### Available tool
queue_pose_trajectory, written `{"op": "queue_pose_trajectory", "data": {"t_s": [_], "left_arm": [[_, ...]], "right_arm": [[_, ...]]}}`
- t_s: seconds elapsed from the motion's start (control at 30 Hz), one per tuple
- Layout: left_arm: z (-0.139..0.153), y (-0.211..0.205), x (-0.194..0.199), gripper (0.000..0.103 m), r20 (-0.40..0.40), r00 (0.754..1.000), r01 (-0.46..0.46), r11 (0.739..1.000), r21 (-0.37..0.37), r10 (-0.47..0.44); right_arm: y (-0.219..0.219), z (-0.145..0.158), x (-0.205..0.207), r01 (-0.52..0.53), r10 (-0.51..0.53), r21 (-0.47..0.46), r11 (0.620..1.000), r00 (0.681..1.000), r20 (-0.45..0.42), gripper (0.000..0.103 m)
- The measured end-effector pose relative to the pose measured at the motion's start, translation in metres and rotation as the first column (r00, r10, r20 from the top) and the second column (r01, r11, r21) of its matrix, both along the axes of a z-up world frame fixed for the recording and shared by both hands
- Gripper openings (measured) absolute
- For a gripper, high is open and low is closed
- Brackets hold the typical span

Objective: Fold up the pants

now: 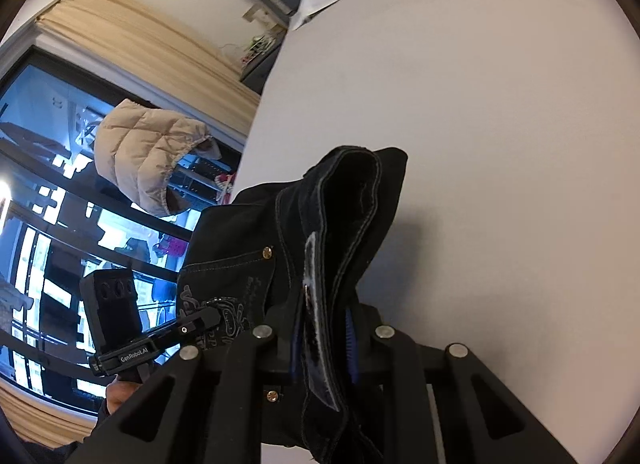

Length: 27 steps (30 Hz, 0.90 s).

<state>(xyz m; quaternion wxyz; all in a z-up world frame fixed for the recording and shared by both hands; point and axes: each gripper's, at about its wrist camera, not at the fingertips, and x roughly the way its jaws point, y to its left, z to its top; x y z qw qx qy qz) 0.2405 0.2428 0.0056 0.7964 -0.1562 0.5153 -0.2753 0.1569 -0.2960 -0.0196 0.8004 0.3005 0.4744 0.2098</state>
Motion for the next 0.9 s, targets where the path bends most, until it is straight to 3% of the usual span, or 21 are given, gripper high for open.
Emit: {"op": "queue_pose_trajectory", "data": {"t_s": [0.17, 0.27, 0.43, 0.53, 0.63, 0.7, 0.83, 0.9], "left_arm": [[-0.011, 0.036, 0.047, 0.017, -0.015, 0.998, -0.054, 0.997, 0.057, 0.055], [-0.027, 0.053, 0.071, 0.017, -0.026, 0.998, -0.063, 0.993, 0.099, 0.066], [-0.057, 0.079, 0.087, 0.020, -0.074, 0.994, -0.066, 0.992, 0.107, 0.074], [-0.066, 0.083, 0.083, 0.036, -0.070, 0.993, -0.085, 0.991, 0.108, 0.093], [-0.069, 0.082, 0.079, 0.045, -0.068, 0.992, -0.104, 0.991, 0.082, 0.110], [-0.063, 0.082, 0.075, 0.058, -0.051, 0.991, -0.118, 0.987, 0.109, 0.124], [-0.042, 0.079, 0.059, 0.076, 0.040, 0.987, -0.161, 0.974, 0.157, 0.157], [-0.018, 0.075, 0.038, 0.085, 0.140, 0.977, -0.186, 0.960, 0.211, 0.159]], "right_arm": [[0.038, -0.019, 0.066, -0.021, 0.021, 0.022, 1.000, 0.999, -0.033, 0.020], [0.050, -0.035, 0.087, -0.018, 0.020, 0.029, 0.999, 0.998, -0.061, 0.020], [0.048, -0.071, 0.105, 0.032, -0.025, 0.056, 0.998, 0.991, -0.129, 0.020], [0.040, -0.088, 0.102, 0.075, -0.063, 0.073, 0.994, 0.986, -0.157, 0.040], [0.035, -0.098, 0.095, 0.104, -0.086, 0.125, 0.987, 0.986, -0.140, 0.045], [0.033, -0.096, 0.088, 0.127, -0.109, 0.130, 0.983, 0.985, -0.134, 0.053], [0.027, -0.080, 0.072, 0.180, -0.173, 0.058, 0.982, 0.980, -0.100, 0.064], [0.023, -0.065, 0.055, 0.205, -0.204, -0.004, 0.979, 0.977, -0.063, 0.064]]}}
